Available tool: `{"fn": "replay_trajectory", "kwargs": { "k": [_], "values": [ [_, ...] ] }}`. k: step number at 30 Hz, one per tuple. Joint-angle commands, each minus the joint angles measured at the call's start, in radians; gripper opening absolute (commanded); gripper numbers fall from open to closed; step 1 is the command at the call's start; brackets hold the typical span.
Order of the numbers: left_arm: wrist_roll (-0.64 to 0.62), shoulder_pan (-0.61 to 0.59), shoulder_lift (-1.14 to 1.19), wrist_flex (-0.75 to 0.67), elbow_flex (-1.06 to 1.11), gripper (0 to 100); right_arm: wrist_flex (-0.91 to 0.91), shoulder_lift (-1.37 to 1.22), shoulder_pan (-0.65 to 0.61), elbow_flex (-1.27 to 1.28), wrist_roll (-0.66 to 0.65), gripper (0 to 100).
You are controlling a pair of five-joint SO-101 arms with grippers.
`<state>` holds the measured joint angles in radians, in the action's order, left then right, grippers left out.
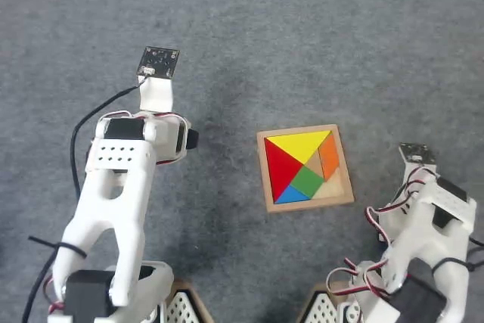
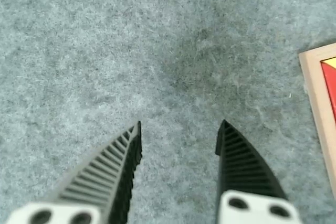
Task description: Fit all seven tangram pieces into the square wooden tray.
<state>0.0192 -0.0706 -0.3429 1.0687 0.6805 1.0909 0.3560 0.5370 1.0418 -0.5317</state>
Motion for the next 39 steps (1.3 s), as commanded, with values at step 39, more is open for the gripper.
{"fn": "replay_trajectory", "kwargs": {
  "k": [39],
  "values": [
    [0.011, 0.008, -0.044, -0.018, -0.013, 23, -0.012, 0.021, -0.137, -0.170, 0.112, 27.0]
  ]
}}
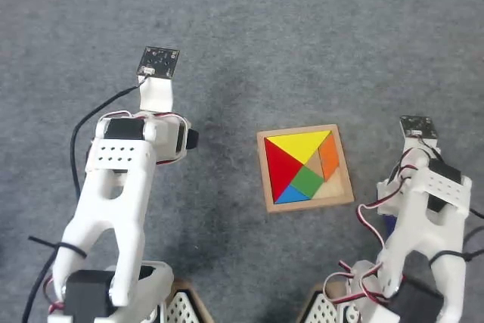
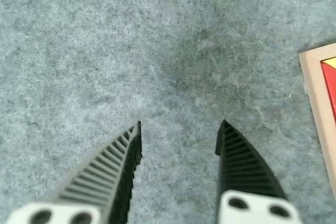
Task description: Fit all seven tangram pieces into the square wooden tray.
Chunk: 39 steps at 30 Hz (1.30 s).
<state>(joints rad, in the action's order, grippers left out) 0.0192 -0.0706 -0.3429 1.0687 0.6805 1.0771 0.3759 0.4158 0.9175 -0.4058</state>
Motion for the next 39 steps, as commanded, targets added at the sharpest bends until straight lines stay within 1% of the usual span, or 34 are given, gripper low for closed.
{"fn": "replay_trajectory", "kwargs": {
  "k": [1, 7, 10, 14, 16, 19, 21, 29, 32, 39],
  "values": [
    [0.011, 0.008, -0.044, -0.018, -0.013, 23, -0.001, -0.018, -0.019, -0.049, -0.014, 27.0],
    [0.011, 0.008, -0.044, -0.018, -0.013, 23, -0.102, -0.174, -0.028, -0.049, -0.012, 27.0],
    [0.011, 0.008, -0.044, -0.018, -0.013, 23, -0.137, -0.194, -0.030, -0.049, -0.012, 27.0],
    [0.011, 0.008, -0.044, -0.018, -0.015, 23, -0.139, -0.197, -0.030, -0.049, -0.020, 26.8],
    [0.011, 0.008, -0.044, -0.018, -0.015, 23, -0.137, -0.197, -0.030, -0.049, -0.020, 23.6],
    [0.011, 0.008, -0.044, -0.018, -0.015, 23, -0.136, -0.199, -0.030, -0.049, -0.020, 14.3],
    [0.011, 0.008, -0.044, -0.018, -0.015, 23, -0.134, -0.199, -0.030, -0.049, -0.018, 9.9],
    [0.011, 0.003, -0.044, -0.018, -0.015, 23, -0.131, -0.194, -0.030, -0.049, -0.014, 9.0],
    [0.011, 0.005, -0.044, -0.018, -0.015, 23, -0.116, -0.193, -0.024, -0.064, -0.011, 8.4],
    [0.011, 0.002, -0.044, -0.018, -0.016, 23, 0.031, -0.193, -0.030, -0.222, 0.081, 6.9]
  ]
}}
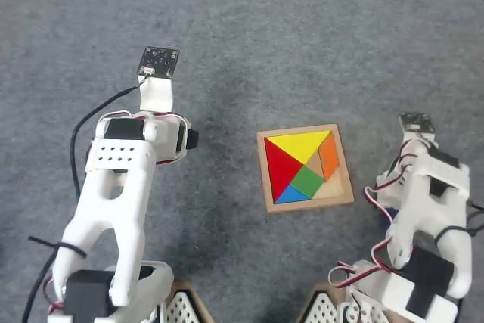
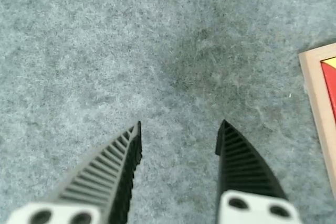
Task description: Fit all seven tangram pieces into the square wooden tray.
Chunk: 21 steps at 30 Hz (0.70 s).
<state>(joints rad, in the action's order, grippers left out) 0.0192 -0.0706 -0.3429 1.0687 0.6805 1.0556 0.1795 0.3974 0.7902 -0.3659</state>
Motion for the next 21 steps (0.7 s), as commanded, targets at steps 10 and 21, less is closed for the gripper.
{"fn": "replay_trajectory", "kwargs": {
  "k": [10, 21],
  "values": [
    [0.011, 0.003, -0.043, -0.023, -0.016, 23, 0.257, 0.001, -0.234, -0.267, 0.471, 6.9],
    [0.011, 0.000, -0.044, -0.025, -0.018, 23, 0.216, -0.097, -0.576, -0.328, 0.951, 7.4]
  ]
}}
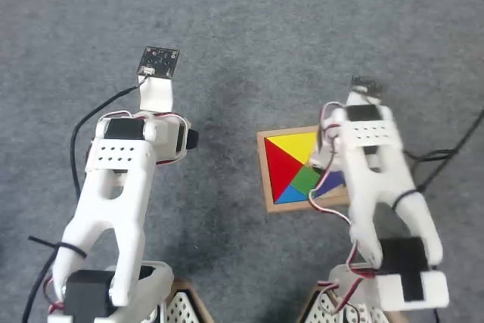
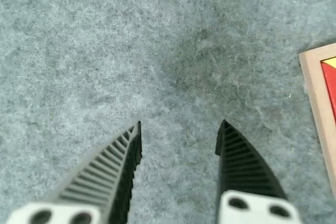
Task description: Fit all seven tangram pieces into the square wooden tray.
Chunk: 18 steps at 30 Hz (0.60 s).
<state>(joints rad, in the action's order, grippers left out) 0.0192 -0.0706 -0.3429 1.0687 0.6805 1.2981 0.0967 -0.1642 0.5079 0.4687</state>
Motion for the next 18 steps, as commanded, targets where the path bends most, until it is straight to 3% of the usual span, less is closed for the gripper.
{"fn": "replay_trajectory", "kwargs": {
  "k": [1, 8, 18],
  "values": [
    [0.011, 0.000, -0.044, -0.025, -0.018, 23, -0.038, -0.033, -0.013, -0.043, 0.153, 7.4],
    [0.012, 0.000, -0.044, -0.025, -0.019, 23, -0.061, -0.097, 0.012, -0.054, 0.393, 7.5],
    [0.012, 0.000, -0.044, -0.025, -0.019, 23, -0.062, -0.105, 0.031, -0.071, 0.362, 7.5]
  ]
}}
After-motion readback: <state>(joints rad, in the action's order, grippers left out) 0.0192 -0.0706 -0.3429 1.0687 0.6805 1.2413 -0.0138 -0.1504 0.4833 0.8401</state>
